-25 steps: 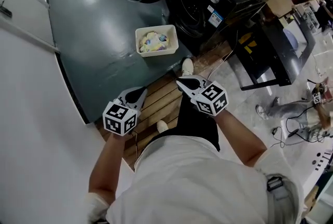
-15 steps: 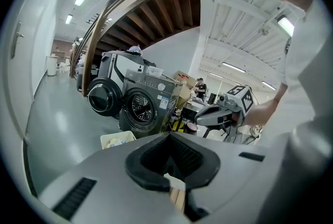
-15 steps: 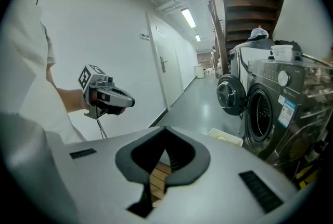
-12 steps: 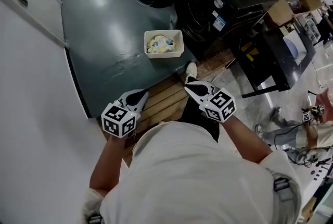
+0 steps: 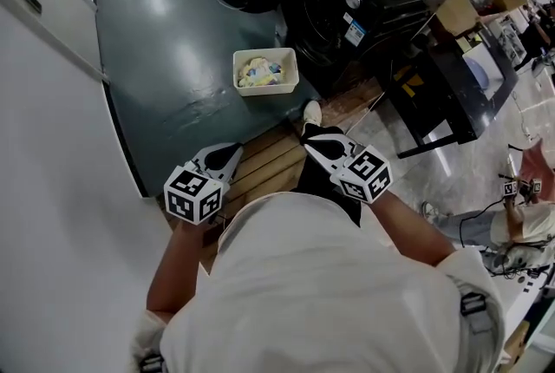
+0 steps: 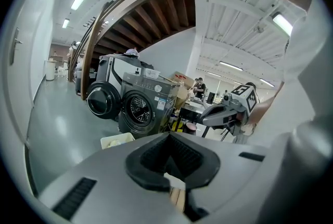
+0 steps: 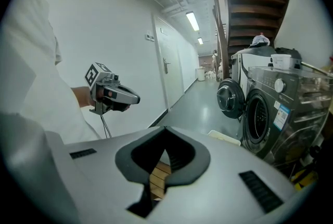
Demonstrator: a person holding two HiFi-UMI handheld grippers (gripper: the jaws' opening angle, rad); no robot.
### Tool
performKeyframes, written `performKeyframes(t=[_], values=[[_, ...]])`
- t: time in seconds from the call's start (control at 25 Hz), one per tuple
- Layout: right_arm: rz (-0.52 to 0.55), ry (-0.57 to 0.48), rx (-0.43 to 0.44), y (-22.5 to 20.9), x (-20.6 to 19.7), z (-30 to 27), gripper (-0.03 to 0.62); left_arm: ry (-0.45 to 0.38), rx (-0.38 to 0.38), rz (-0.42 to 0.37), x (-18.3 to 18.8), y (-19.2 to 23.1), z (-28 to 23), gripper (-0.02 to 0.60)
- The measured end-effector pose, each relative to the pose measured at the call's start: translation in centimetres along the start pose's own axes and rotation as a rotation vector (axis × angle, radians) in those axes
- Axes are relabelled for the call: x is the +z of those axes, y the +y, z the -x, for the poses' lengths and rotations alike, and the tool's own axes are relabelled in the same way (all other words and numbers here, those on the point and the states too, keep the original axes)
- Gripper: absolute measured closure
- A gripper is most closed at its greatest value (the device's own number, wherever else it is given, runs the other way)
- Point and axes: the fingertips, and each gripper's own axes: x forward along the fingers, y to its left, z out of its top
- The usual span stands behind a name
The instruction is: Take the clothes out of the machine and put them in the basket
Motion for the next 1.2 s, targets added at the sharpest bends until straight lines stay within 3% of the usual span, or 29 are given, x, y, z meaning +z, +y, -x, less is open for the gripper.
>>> performKeyframes(t=[1.2], values=[[0.027, -0.013, -0.02, 0.8, 0.7, -0.3, 0.589, 0.02, 0.009, 0.019, -1.5, 0.6, 0.5, 0.583]])
